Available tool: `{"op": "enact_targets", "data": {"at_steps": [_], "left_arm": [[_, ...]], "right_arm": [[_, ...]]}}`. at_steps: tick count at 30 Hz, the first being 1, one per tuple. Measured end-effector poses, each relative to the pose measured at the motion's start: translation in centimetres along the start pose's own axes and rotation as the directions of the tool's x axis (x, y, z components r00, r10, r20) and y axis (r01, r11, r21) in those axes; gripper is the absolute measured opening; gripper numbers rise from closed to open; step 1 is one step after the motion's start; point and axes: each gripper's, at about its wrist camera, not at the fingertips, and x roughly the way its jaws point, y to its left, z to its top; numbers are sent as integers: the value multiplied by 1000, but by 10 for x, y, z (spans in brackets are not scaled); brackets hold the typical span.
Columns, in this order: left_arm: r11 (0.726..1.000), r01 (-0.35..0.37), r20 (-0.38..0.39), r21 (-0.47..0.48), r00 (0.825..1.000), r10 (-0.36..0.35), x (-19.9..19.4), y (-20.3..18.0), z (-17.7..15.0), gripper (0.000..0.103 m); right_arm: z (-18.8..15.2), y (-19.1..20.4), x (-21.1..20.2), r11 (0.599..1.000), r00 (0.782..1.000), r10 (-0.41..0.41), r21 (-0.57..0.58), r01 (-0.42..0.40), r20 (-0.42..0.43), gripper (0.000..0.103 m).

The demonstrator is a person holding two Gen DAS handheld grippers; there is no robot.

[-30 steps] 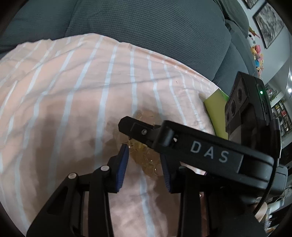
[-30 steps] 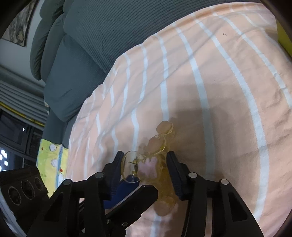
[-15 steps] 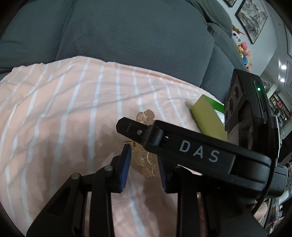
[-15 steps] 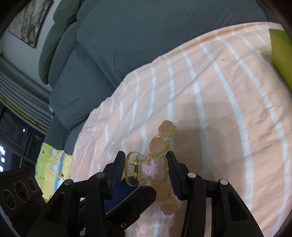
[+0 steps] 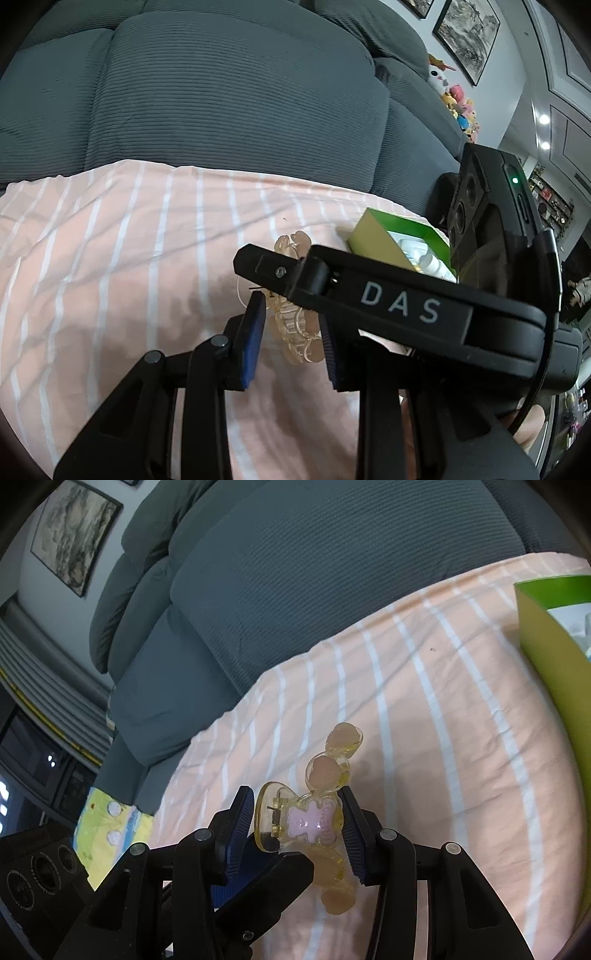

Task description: Organize rigid objects

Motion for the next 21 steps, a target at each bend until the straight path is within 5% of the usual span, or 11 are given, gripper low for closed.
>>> {"op": "enact_targets", "data": {"at_steps": [11, 14, 21], "left_arm": [[994, 41, 37, 101, 998, -45, 0, -40, 13, 25], [987, 149, 12, 56, 989, -150, 5, -48, 19, 19], [987, 156, -27, 35, 988, -155, 32, -66, 24, 20]], "right_arm": [[9, -10, -37, 1000, 997, 7, 13, -8, 83, 49], [15, -18, -51, 997, 992, 60, 31, -64, 107, 48], [24, -44, -81, 994, 987, 62, 80, -74, 147, 46]]}}
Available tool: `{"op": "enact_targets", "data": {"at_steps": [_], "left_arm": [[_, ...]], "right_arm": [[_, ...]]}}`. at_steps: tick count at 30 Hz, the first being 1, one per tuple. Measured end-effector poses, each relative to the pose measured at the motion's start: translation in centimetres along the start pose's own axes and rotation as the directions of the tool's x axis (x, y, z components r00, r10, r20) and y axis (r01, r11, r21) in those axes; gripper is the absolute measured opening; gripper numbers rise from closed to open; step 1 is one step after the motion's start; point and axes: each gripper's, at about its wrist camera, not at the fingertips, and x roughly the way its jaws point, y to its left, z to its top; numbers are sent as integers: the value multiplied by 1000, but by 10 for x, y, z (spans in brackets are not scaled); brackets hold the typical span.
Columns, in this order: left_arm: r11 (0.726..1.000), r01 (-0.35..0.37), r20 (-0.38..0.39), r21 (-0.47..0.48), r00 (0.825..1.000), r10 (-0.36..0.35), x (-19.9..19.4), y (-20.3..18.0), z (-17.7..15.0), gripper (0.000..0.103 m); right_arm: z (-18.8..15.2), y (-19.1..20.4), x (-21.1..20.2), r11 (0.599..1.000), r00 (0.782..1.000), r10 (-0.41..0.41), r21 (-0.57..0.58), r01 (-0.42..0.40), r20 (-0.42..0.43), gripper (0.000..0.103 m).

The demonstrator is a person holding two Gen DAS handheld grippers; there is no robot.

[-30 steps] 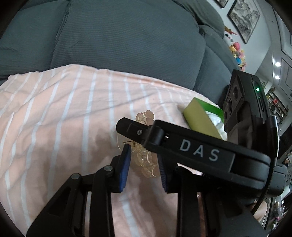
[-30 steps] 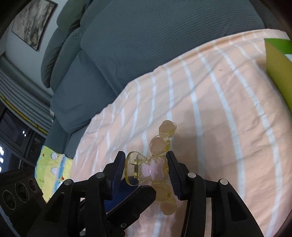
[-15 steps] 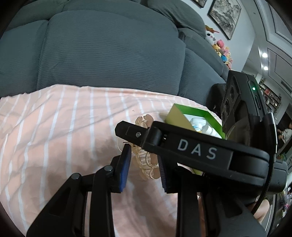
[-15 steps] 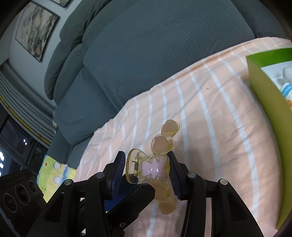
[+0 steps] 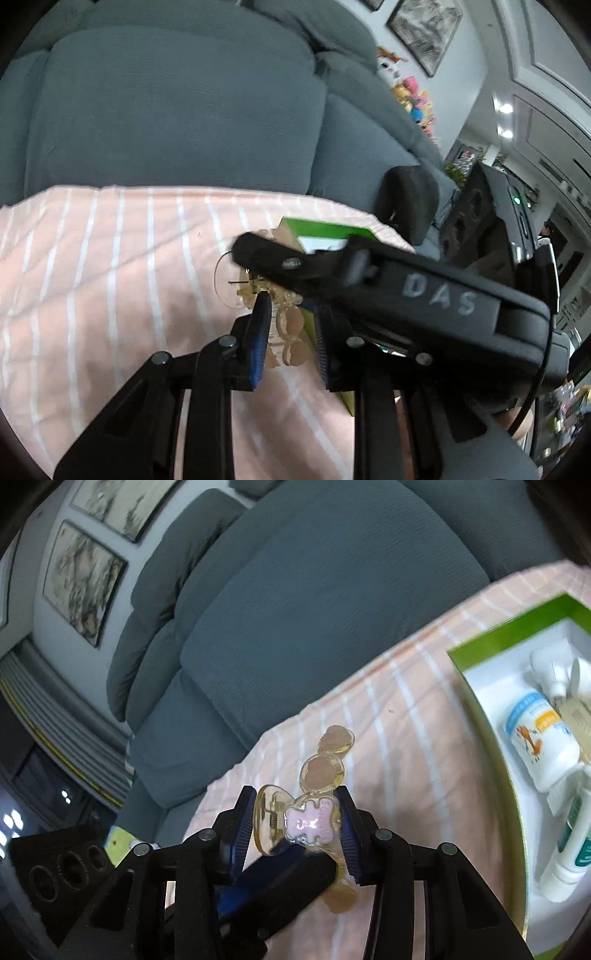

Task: Organize rigid objects
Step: 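Carry the hair clip into the green-rimmed box with the right gripper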

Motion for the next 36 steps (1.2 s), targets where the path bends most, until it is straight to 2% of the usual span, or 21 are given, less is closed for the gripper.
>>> {"op": "enact_targets", "data": {"at_steps": [3, 9, 15, 23, 36], "left_arm": [[999, 22, -10, -29, 1000, -22, 2, 3, 1, 20], [1000, 28, 2, -3, 1000, -28, -2, -7, 5, 19], [998, 43, 1, 38, 999, -43, -4, -20, 7, 20], [992, 78, -13, 103, 997, -77, 5, -46, 12, 21], [966, 181, -93, 186, 982, -167, 57, -112, 13, 20]], "right_arm": [[3, -10, -1, 1000, 1000, -26, 16, 26, -6, 46], [4, -13, -4, 1000, 1000, -28, 12, 28, -4, 45], [4, -17, -7, 999, 1000, 22, 34, -21, -8, 42], [12, -28, -34, 997, 998, 35, 61, -39, 60, 42], [26, -77, -93, 990, 984, -47, 140, 23, 173, 42]]}}
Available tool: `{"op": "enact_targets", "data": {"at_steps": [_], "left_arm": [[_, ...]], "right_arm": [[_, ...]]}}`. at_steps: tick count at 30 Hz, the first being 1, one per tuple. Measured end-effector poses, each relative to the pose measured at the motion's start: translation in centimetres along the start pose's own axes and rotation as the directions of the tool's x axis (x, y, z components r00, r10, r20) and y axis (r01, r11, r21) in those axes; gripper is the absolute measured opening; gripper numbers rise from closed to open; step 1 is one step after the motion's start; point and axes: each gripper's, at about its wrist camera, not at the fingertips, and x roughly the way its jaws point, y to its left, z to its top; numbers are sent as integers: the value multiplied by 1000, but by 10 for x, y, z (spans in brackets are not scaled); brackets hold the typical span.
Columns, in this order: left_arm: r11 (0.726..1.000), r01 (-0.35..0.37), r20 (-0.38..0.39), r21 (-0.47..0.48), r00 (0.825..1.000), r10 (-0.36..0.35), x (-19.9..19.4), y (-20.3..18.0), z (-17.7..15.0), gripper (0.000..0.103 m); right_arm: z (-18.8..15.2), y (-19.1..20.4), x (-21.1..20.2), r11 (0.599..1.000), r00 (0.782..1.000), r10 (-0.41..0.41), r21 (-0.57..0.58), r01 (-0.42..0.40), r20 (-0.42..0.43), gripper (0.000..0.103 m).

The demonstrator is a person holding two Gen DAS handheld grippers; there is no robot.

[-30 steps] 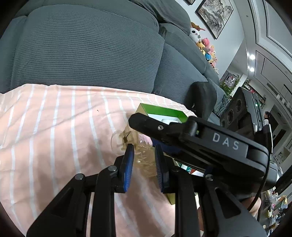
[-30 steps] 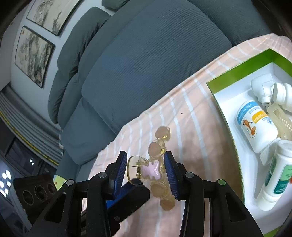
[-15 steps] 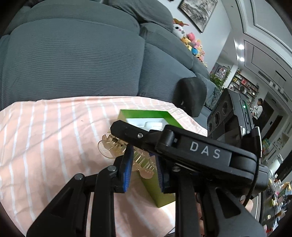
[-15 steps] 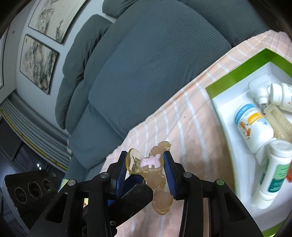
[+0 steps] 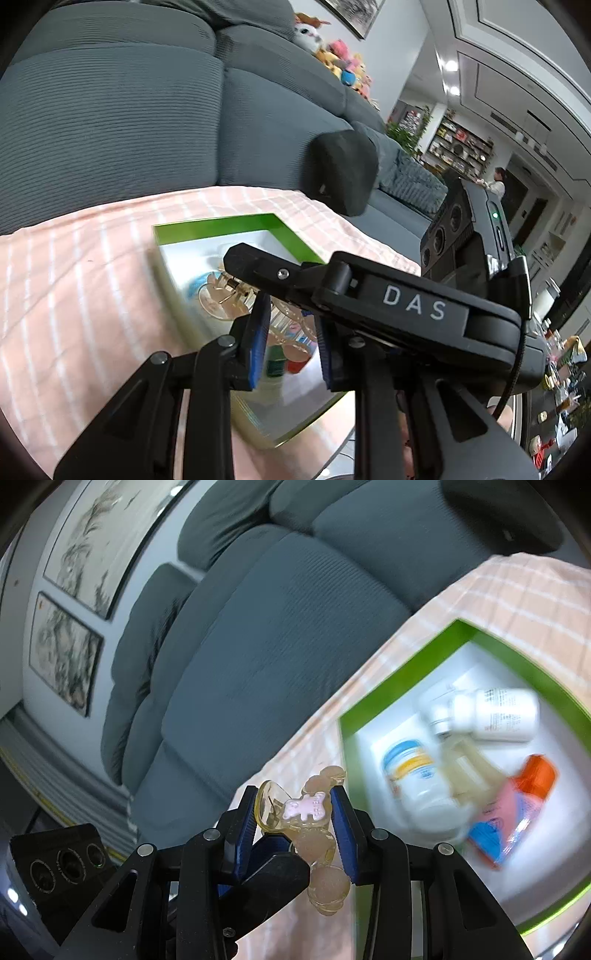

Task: Organize rigid objects
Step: 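Carry the hair clip into the green-rimmed box with the right gripper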

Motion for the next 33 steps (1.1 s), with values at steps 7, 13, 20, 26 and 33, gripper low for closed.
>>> {"op": "enact_targets", "data": {"at_steps": [7, 13, 20, 26, 33], "left_arm": [[999, 49, -49, 16, 998, -48, 31, -18, 4, 20], [996, 86, -83, 4, 993, -85, 51, -24, 4, 20], [990, 131, -127, -49, 983, -136, 67, -16, 1, 20], [984, 151, -157, -99, 974, -165, 74, -13, -4, 20], [979, 149, -180, -139, 968, -173, 72, -9, -7, 21]], "right_arm": [[11, -30, -20, 997, 998, -51, 60, 49, 43, 42], [16, -52, -28, 990, 994, -100, 102, 95, 49, 42], [19, -69, -25, 978, 986, -164, 134, 159, 26, 42], [19, -80, -20, 962, 975, -222, 162, 220, -6, 43], [19, -85, -17, 948, 963, -268, 175, 268, -24, 43]]}}
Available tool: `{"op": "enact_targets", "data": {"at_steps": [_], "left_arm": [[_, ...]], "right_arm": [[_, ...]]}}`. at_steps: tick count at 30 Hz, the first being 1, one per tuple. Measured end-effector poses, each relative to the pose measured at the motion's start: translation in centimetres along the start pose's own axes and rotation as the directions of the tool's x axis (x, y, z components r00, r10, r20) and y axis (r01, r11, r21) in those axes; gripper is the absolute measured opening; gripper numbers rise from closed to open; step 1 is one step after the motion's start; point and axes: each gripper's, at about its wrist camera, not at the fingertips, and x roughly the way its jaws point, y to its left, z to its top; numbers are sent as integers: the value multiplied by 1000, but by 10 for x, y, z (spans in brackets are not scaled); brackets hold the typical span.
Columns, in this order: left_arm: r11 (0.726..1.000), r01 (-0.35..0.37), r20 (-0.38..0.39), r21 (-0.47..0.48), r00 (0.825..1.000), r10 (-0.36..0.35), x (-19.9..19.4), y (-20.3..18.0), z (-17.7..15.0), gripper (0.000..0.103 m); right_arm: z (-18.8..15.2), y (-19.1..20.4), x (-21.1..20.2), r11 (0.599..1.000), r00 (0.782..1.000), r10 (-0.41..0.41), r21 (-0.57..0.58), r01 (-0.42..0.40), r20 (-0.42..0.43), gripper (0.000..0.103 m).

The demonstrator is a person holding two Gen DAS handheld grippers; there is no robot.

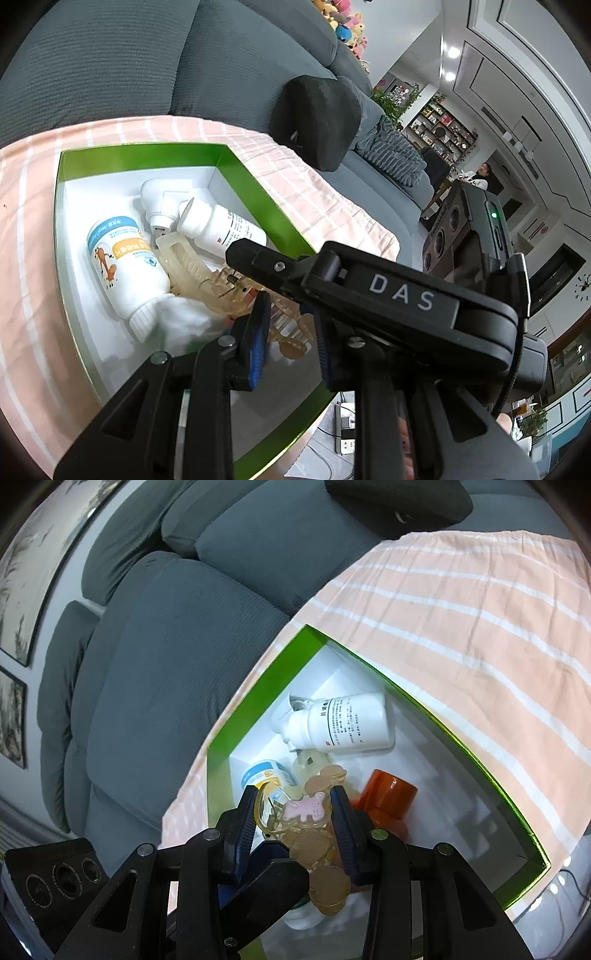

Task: Organize rigid objects
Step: 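Carry the hair clip into the green-rimmed box with the right gripper, then open the right gripper to release the hair clip in the box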

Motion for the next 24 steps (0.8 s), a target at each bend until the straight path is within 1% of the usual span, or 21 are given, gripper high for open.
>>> {"op": "enact_targets", "data": {"at_steps": [3, 5, 7, 8, 10, 11, 13, 16, 19, 21, 23, 24], "left_arm": [[1000, -7, -20, -18, 1000, 7, 1, 4, 0, 24], [1000, -24, -23, -15, 999, 24, 0, 3, -1, 28], [999, -47, -20, 0, 999, 47, -3, 2, -1, 39], [999, -53, -16, 5, 998, 53, -4, 2, -1, 42], [998, -66, -10, 13, 998, 67, -6, 1, -1, 51], [996, -83, -5, 19, 997, 83, -9, 0, -1, 54], [992, -122, 4, 33, 993, 122, -13, 0, 0, 64], [984, -172, 28, 53, 985, 170, -19, -1, 0, 75], [977, -206, 51, 52, 978, 203, -24, -1, 1, 81], [973, -225, 66, 56, 973, 221, -28, 0, 2, 83], [966, -251, 81, 61, 966, 245, -33, 0, 2, 87], [962, -265, 88, 61, 962, 259, -34, 0, 3, 91]], "right_arm": [[0, 0, 0, 1000, 1000, -29, 1, 29, 7, 43], [0, 2, -1, 998, 998, -67, -8, 67, 20, 43], [0, 3, -2, 995, 995, -95, -14, 95, 30, 43], [1, 3, -3, 995, 994, -101, -14, 101, 35, 43], [1, 4, -6, 994, 993, -108, -19, 108, 43, 43], [1, 5, -7, 993, 992, -113, -22, 114, 49, 43], [1, 7, -11, 990, 989, -133, -30, 135, 69, 43], [0, 10, -15, 986, 983, -160, -39, 164, 91, 53], [0, 15, -20, 983, 979, -170, -51, 177, 116, 59], [-1, 17, -23, 982, 976, -173, -56, 181, 129, 66], [-2, 21, -26, 980, 973, -180, -63, 191, 147, 76], [-2, 23, -27, 978, 970, -185, -66, 197, 157, 78]]}}
